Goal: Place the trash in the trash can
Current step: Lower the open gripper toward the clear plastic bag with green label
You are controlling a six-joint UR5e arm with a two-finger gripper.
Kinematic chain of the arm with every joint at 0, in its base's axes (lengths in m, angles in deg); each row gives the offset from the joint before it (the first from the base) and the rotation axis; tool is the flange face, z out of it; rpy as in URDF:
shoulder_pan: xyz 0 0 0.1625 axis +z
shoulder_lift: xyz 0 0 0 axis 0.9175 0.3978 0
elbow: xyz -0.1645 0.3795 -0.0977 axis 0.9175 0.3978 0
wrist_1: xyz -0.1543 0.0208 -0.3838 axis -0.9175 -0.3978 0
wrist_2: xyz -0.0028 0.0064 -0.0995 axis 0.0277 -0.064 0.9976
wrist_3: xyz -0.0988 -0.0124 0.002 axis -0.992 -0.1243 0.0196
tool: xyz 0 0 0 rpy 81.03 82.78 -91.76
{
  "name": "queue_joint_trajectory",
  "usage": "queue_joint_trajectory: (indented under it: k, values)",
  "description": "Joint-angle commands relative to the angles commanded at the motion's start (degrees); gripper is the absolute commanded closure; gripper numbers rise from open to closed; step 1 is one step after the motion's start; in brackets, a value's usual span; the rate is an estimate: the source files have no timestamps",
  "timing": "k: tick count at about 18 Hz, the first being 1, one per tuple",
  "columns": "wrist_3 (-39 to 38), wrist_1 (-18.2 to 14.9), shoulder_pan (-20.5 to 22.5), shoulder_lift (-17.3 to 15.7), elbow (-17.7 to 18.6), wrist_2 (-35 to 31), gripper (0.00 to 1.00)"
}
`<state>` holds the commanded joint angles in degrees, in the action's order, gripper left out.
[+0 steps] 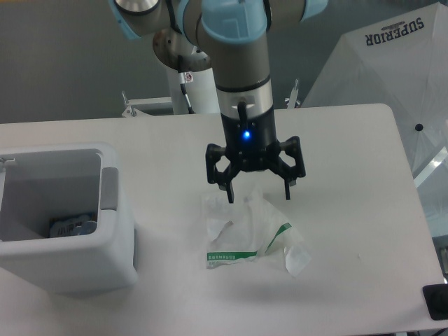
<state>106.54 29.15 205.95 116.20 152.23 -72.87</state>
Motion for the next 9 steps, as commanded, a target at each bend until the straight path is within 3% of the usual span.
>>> queue_joint_trajectory:
  k: [9]
  values:
    - [-0.35, -0.17, 2.11, 2.11, 0.53, 0.35, 0.00]
